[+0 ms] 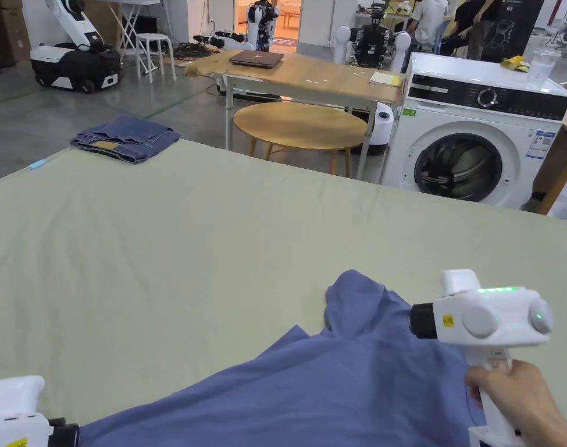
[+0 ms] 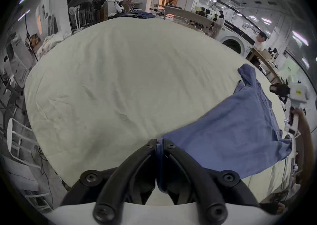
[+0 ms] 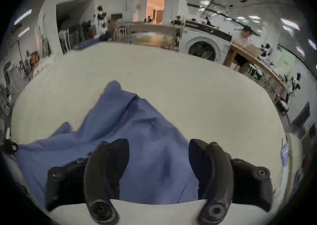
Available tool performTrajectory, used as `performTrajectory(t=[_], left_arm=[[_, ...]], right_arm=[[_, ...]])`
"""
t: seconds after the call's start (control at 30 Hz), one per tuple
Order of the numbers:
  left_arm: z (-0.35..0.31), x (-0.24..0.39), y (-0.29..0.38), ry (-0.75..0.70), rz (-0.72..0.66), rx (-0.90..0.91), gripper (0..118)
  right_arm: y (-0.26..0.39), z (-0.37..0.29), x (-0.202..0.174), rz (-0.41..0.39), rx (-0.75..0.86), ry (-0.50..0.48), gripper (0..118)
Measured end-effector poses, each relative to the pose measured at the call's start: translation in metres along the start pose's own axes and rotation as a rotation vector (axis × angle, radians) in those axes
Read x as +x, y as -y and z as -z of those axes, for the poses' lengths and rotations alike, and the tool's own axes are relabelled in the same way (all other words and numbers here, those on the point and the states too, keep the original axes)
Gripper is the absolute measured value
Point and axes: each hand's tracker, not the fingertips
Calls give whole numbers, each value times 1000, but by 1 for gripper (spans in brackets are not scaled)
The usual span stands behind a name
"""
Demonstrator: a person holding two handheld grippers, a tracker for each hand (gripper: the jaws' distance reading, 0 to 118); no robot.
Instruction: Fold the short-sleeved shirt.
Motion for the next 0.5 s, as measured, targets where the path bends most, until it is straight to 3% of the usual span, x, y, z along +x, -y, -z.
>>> performTrajectory(t=[0.2,0.3,0.4,0.43,0.5], left_arm=[[5,0,-4,-10,-15,-11,1],[6,1,-5,-17,-11,-18,1],[6,1,-5,-19,-14,-23,1],[6,1,-4,-21,-14,-24,1],[6,4,-3,-28,-2,-23,1]], right_arm=[[-24,64,0,-90,-91,-34,74],[-26,85,2,-68,-170,-90,74],[-30,84,7,-25,-134,-109,73],[-29,82,10,-3,-137,-129,70],[-27,82,6,4,-131,-160,45]])
